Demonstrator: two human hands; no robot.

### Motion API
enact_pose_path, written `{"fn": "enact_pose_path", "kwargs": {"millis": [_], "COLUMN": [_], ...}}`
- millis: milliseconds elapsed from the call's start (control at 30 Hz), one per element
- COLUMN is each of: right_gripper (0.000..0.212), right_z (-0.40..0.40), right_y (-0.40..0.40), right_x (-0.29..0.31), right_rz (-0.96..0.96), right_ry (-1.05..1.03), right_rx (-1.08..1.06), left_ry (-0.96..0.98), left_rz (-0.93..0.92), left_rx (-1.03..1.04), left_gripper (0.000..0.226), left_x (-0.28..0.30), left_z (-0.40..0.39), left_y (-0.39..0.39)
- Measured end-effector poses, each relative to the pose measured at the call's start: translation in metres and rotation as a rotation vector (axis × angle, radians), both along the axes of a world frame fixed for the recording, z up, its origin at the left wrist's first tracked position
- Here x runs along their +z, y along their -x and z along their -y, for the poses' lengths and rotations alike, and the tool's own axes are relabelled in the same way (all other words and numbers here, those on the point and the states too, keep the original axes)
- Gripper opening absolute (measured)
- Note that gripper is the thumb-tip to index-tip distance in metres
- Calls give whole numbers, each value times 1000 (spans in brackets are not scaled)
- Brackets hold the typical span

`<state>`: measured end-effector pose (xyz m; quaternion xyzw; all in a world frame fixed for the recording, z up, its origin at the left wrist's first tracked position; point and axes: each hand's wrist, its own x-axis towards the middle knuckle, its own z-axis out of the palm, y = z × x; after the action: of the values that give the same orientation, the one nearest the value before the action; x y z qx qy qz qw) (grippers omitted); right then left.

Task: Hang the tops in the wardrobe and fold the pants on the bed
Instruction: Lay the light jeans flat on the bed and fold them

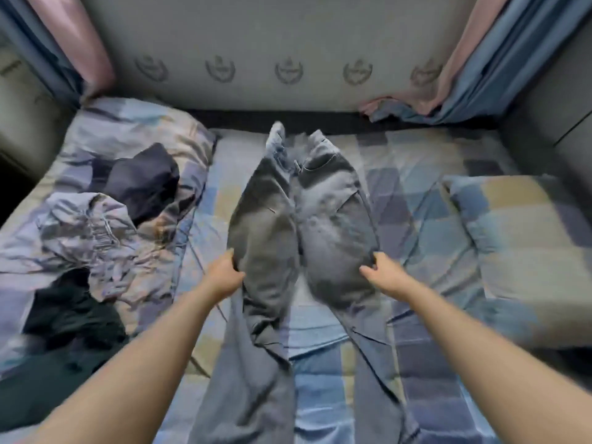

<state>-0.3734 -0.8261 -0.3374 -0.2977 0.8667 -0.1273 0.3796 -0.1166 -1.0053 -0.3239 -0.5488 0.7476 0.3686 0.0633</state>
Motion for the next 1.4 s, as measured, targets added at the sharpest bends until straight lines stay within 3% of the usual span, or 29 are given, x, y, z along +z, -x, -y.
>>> {"fn": "enact_pose_path", "kwargs": {"millis": [100,200,467,700,767,833,900,967,1033,1167,1267,1400], "right_gripper": [51,44,31,35,25,41,27,10,16,26,18,18], "right_z": [-41,-73,-63,-27,-23,-22,-23,-26,-38,-74,-97,-112], "right_y": [-34,-58,-110,-183,-201,-211,-217,-226,-237,-261,-281,-296], "right_x": [-94,-154,-244,-303,-317,-331,-331,-325,-317,-302,-292,-280], "right_rz": [79,140,244,363,377,310,346,543,767,875,933,1072], "right_ry": [-179,-263,-184,-138,-176,-187,-110,-41,-38,-165,-202,-153], "right_rx": [49,-3,-82,-21,-7,-51,-193,-366,-484,-347,-272,-405], "left_ry": [-159,-251,-224,-226,-284,-382,-419,-349,-264,-345,-442,-627], "left_rz": [151,178,314,167,109,34,-94,-160,-189,-211,-201,-245], "left_rx": [-22,59,149,283,322,361,420,436,475,526,535,540], "left_gripper": [54,56,49,36,31,25,21,15,12,13,10,10], "left_x": [-107,-177,-265,-338,-342,-343,-335,-319,-306,-286,-281,-272], "left_z": [-45,-66,-70,-67,-72,-75,-80,-84,-94,-120,-132,-136], "left_y": [-47,-87,-134,-170,-172,-174,-186,-207,-232,-275,-293,-318]}}
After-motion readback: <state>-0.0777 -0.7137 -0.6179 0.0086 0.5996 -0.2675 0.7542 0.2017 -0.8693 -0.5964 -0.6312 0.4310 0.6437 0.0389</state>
